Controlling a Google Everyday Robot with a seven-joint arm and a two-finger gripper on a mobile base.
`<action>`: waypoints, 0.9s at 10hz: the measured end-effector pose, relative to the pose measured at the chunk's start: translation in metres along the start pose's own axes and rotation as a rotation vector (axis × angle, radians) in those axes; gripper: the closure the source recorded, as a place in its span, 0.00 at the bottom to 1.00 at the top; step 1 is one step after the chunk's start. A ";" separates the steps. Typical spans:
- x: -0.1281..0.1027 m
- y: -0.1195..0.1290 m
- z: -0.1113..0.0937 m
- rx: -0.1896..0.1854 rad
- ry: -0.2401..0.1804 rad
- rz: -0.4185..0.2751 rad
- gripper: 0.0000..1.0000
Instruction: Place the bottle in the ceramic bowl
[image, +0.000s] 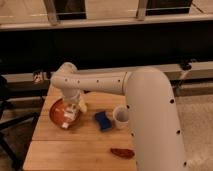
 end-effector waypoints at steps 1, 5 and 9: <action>0.000 0.001 0.000 0.000 -0.001 0.003 0.20; -0.002 0.004 0.000 0.001 -0.005 0.013 0.20; -0.005 0.006 0.000 0.001 -0.009 0.022 0.20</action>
